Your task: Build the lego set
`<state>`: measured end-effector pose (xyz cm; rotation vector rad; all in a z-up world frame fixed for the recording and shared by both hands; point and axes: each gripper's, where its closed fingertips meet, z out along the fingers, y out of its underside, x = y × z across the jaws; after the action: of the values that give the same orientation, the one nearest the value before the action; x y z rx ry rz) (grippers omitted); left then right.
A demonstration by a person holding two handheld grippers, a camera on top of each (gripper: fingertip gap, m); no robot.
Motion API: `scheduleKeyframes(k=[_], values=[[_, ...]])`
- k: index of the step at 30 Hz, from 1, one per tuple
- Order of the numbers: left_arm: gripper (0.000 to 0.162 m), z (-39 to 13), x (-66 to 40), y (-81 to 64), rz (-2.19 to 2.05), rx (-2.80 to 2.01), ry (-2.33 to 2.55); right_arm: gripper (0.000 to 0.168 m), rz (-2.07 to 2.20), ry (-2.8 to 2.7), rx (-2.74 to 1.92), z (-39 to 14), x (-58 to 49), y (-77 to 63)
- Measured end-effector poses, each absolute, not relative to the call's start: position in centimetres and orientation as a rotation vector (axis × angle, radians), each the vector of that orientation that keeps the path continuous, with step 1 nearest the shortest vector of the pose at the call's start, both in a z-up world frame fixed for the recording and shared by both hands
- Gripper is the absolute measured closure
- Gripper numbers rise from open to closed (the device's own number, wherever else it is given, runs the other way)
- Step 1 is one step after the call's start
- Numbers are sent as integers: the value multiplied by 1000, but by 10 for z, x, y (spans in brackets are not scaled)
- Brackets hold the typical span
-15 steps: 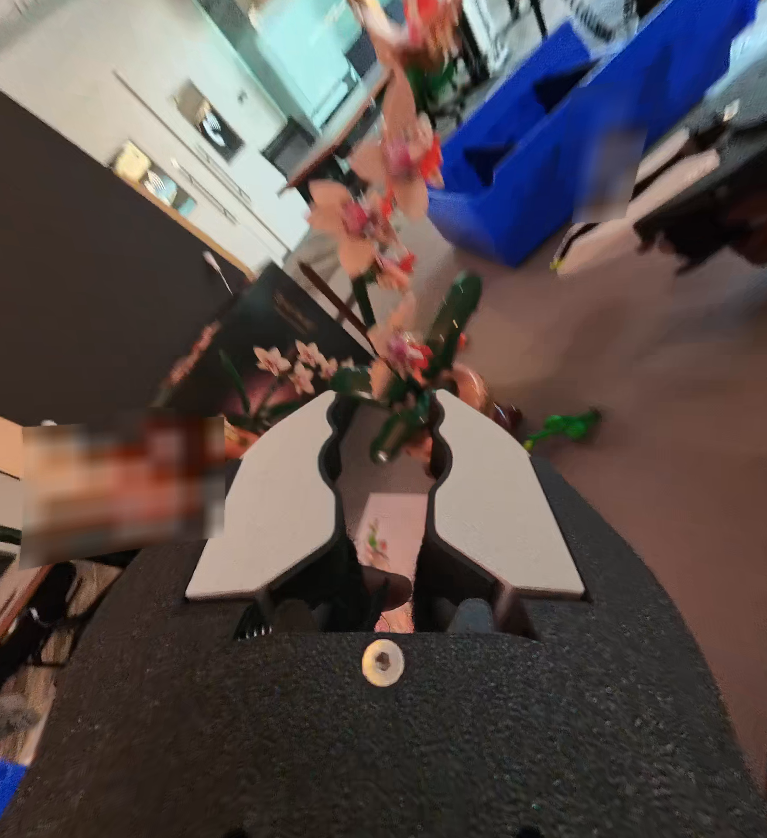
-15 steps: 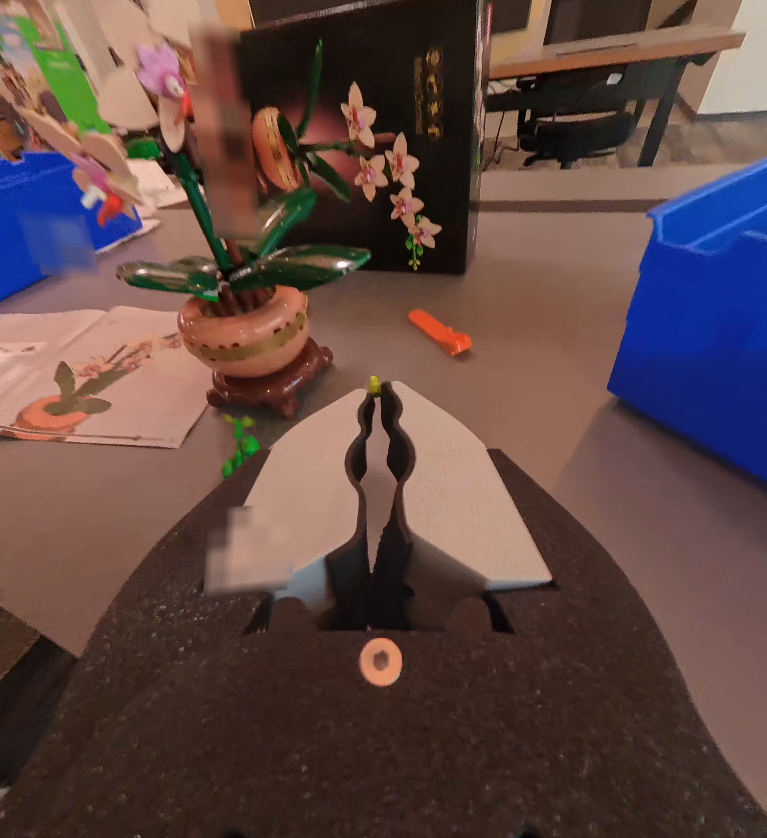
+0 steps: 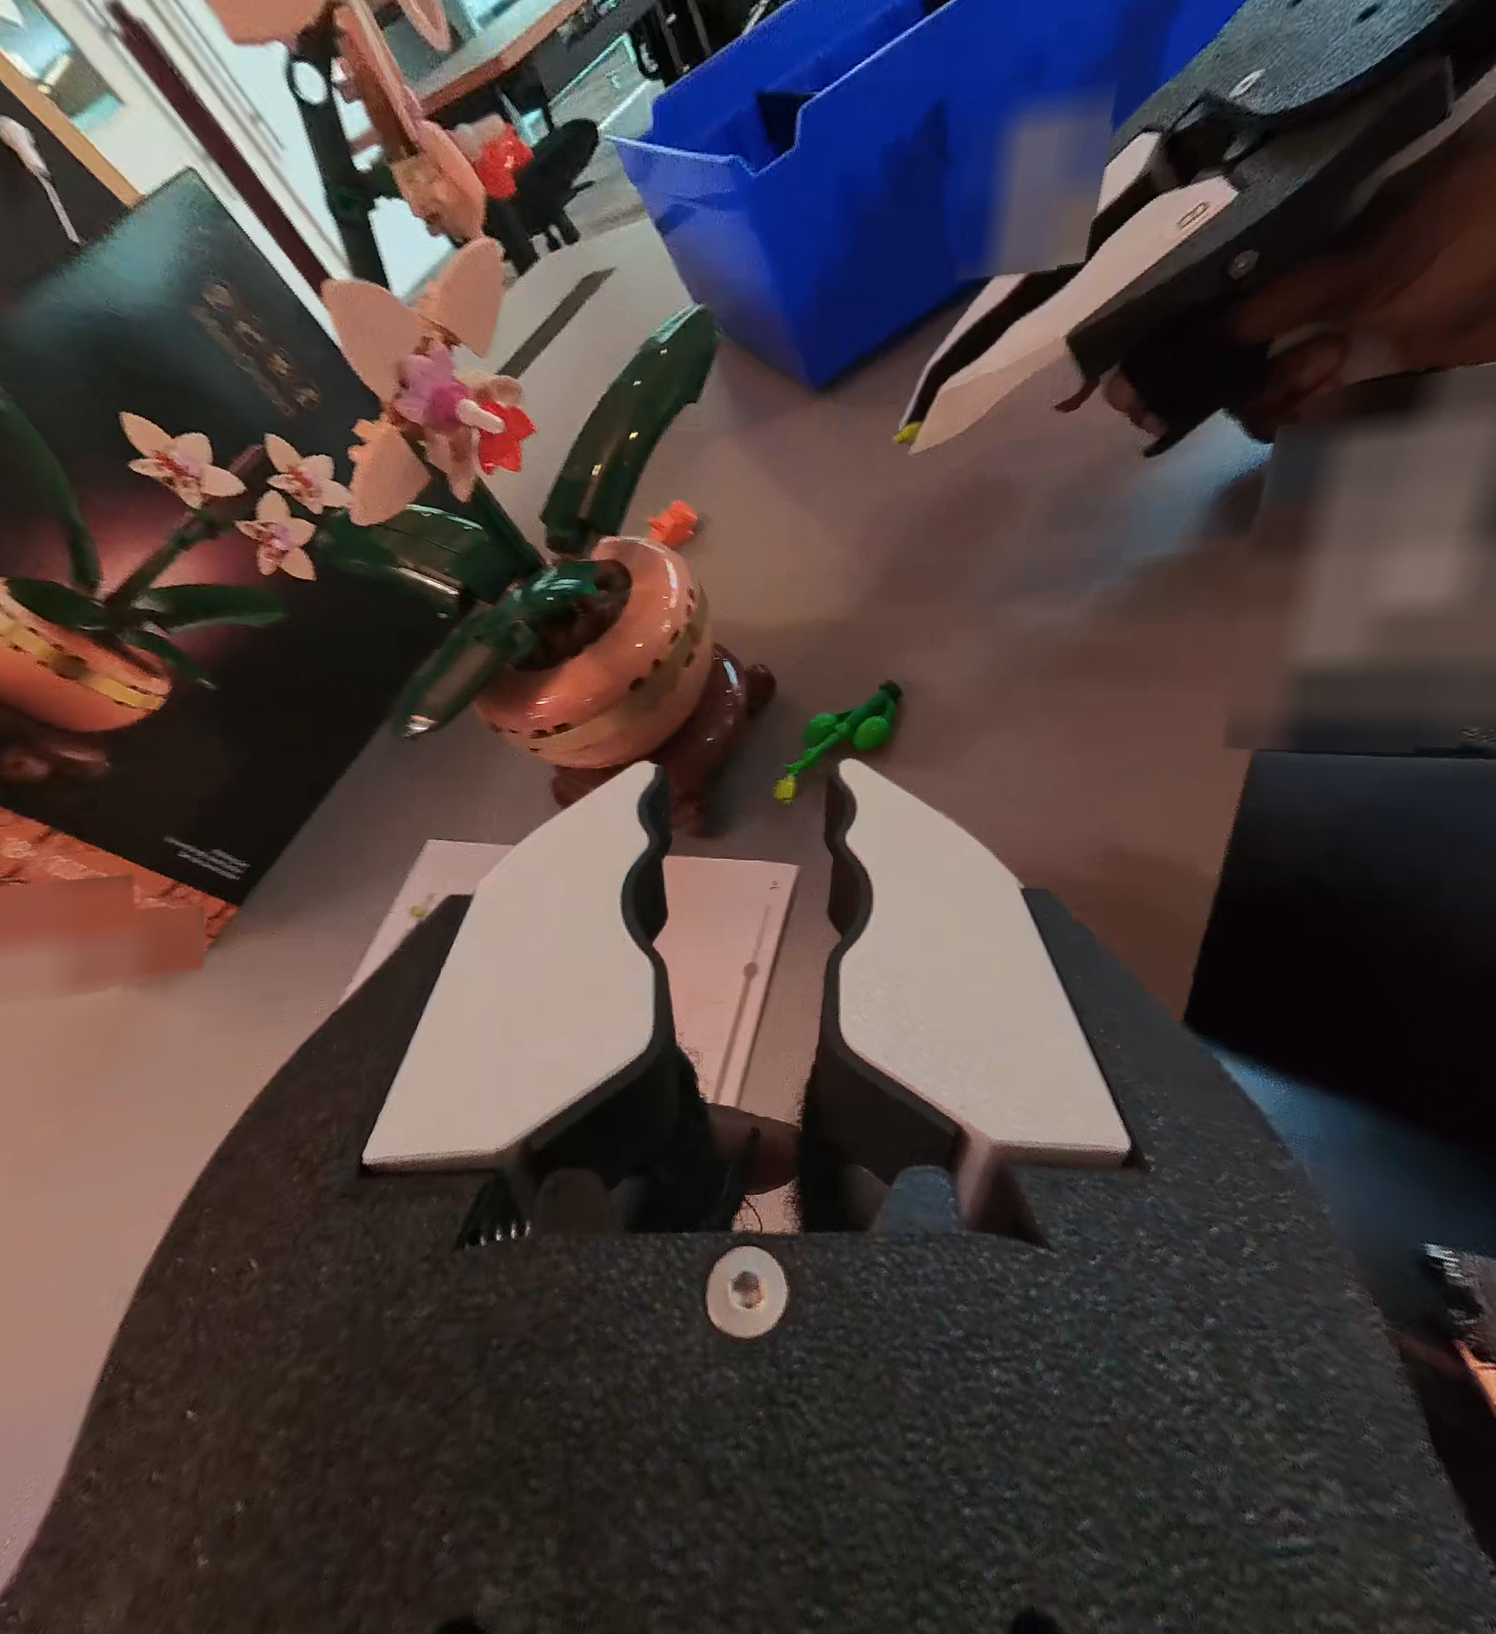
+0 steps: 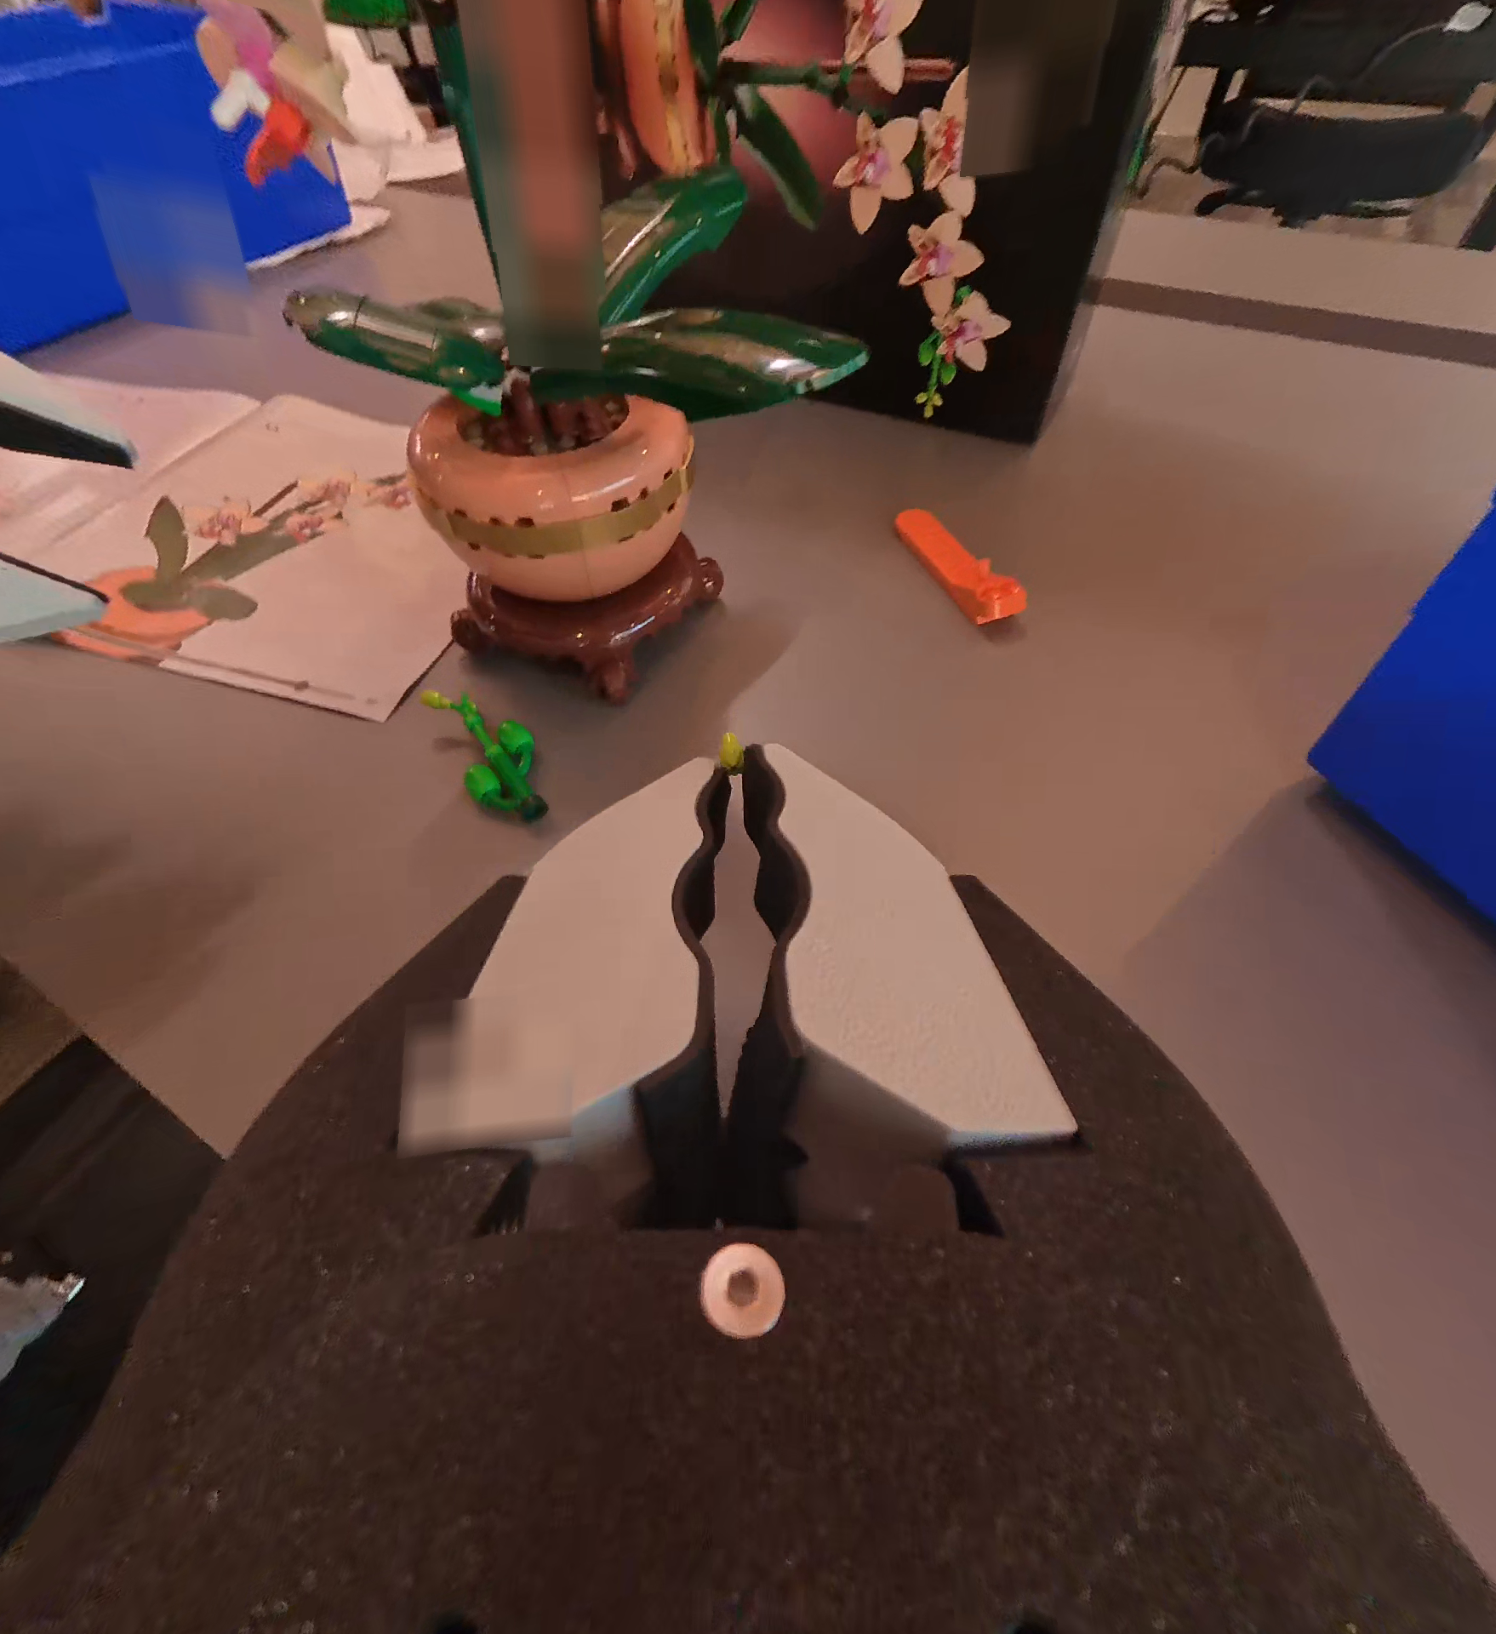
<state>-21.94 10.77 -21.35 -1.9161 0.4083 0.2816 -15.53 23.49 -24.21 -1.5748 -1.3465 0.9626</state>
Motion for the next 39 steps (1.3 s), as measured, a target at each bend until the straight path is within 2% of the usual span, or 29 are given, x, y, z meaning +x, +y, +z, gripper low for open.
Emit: scheduleKeyframes(k=[20, 39], values=[[139, -260, -198, 122, 64, -2144, 215, 165, 912, -1546, -1569, -257, -158, 229], [138, -270, -196, 124, 65, -2174, 172, 165, 1001, -1634, -1514, -257, -175, 213]])
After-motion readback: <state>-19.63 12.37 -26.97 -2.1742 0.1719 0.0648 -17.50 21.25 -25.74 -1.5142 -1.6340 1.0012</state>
